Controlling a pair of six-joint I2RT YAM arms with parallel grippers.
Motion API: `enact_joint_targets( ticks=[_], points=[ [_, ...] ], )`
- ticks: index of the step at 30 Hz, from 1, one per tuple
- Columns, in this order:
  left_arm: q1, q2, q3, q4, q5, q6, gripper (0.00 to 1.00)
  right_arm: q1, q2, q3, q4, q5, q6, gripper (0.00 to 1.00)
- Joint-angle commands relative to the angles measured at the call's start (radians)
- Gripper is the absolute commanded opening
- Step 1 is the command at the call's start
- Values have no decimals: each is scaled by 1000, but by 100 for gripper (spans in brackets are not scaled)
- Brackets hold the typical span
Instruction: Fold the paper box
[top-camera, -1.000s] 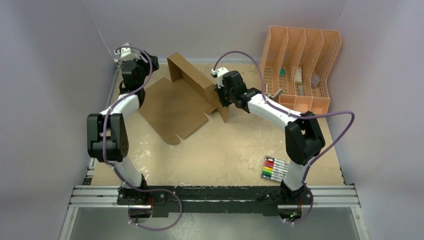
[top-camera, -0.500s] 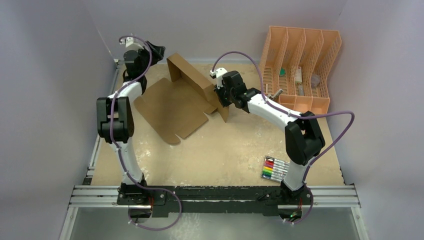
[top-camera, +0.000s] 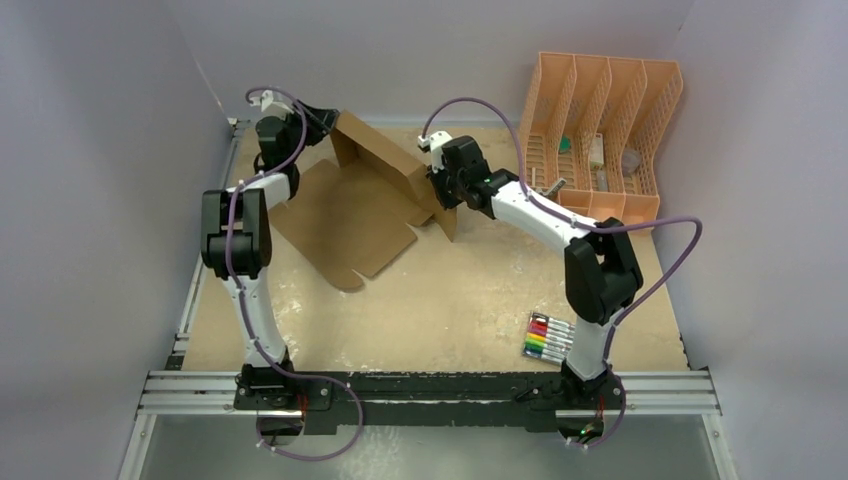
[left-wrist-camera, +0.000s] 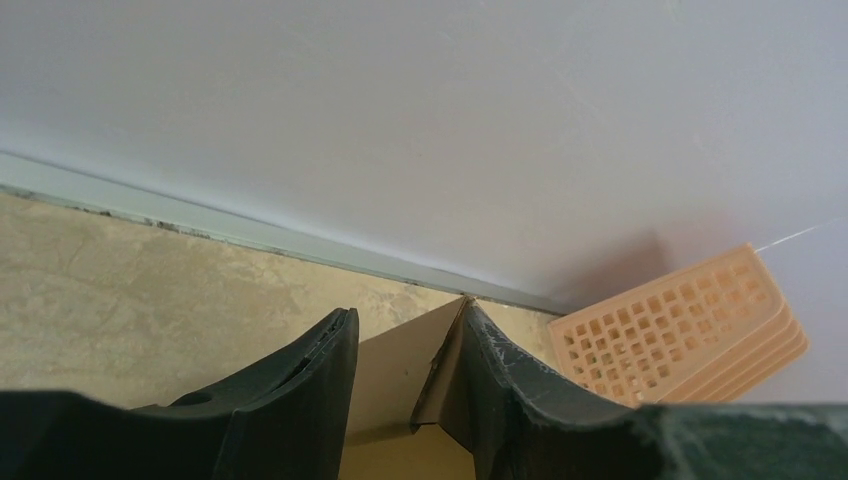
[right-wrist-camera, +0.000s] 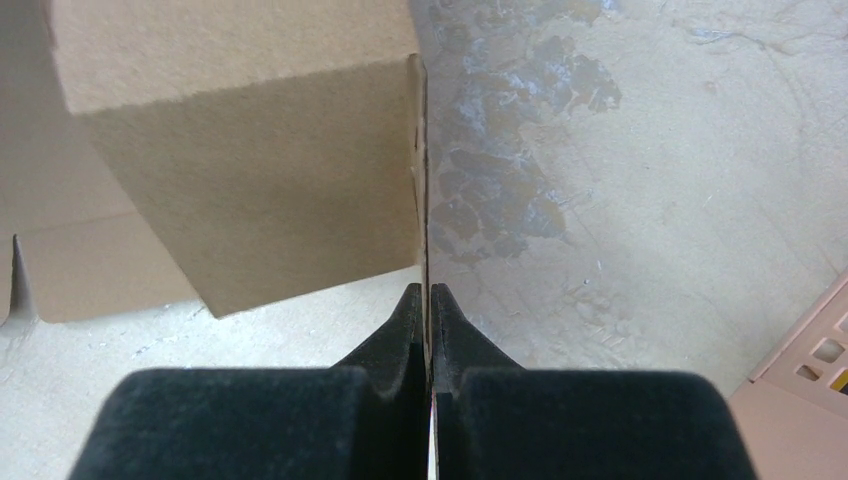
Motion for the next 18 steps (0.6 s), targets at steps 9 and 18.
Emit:
enact_joint_targets(
  ticks=[9, 18],
  points=[
    [-29, -274, -319, -20, -12, -92, 35, -14, 69, 173, -53, 28, 145, 0],
    [-65, -447, -446, -259, -69, -30, 36, -41, 102, 224, -40, 18, 189, 0]
  ],
)
